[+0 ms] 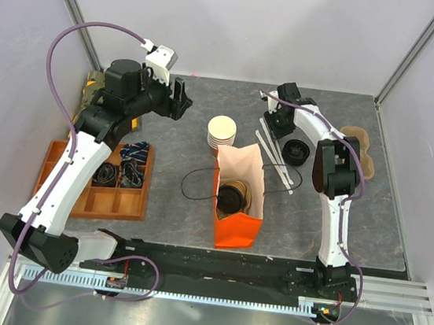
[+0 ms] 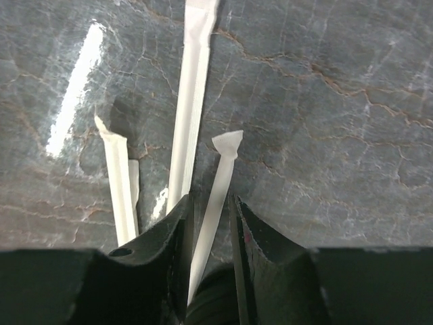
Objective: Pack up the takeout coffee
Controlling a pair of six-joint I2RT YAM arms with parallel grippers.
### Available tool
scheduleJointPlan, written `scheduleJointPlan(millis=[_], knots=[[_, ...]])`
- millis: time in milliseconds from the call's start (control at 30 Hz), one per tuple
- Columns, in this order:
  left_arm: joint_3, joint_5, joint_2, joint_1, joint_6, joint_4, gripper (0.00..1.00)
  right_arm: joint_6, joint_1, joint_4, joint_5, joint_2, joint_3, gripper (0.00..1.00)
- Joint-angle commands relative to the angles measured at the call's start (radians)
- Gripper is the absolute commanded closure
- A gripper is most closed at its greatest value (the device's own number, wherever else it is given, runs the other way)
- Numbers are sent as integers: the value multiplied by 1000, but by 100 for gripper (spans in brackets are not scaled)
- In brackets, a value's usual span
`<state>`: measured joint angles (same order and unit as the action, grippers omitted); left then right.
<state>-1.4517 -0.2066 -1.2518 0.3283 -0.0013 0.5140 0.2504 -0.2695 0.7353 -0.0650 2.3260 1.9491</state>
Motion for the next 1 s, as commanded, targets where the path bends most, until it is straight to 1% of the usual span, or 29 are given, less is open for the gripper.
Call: scheduleJointPlan(millis=[0,100,200,233,300,333,433,500,633,733,767,800,867,900,967], knots=[[5,32,18,-8,23,-29,26,21,-10,-51,45,22,-16,66],[2,33,22,-8,27,-28,26,24,-10,-68,51,21,-30,68],[1,29,23,-6,34,-29,26,10,-10,-60,50,-2,-32,75],[1,26,23,-8,37,-29,26,6,-10,-62,45,-17,-35,81],[1,21,22,-6,37,-31,26,-31,-10,-65,13,-71,-44,88],[-1,16,20,-8,35,-31,26,-46,-8,-65,2,-91,-49,93],[5,7,19,-8,35,-40,26,-129,-10,-71,-50,-175,-64,100],[7,-4,17,-6,31,-45,26,-196,-8,-71,-71,-236,-70,100],[7,-17,14,-8,30,-52,26,-308,12,-92,-177,-353,-108,100],[2,-28,11,-6,27,-60,26,-391,58,-151,-214,-465,-163,100],[1,-31,9,-8,26,-61,26,-411,76,-198,-222,-496,-194,100],[-1,-33,8,-6,24,-65,26,-431,93,-220,-226,-558,-200,100],[1,-42,3,-6,23,-71,26,-451,150,-275,-233,-615,-196,100],[1,-45,2,-6,21,-74,26,-456,179,-296,-242,-669,-188,100],[5,-54,-3,-8,15,-83,26,-464,191,-368,-272,-750,-161,100]])
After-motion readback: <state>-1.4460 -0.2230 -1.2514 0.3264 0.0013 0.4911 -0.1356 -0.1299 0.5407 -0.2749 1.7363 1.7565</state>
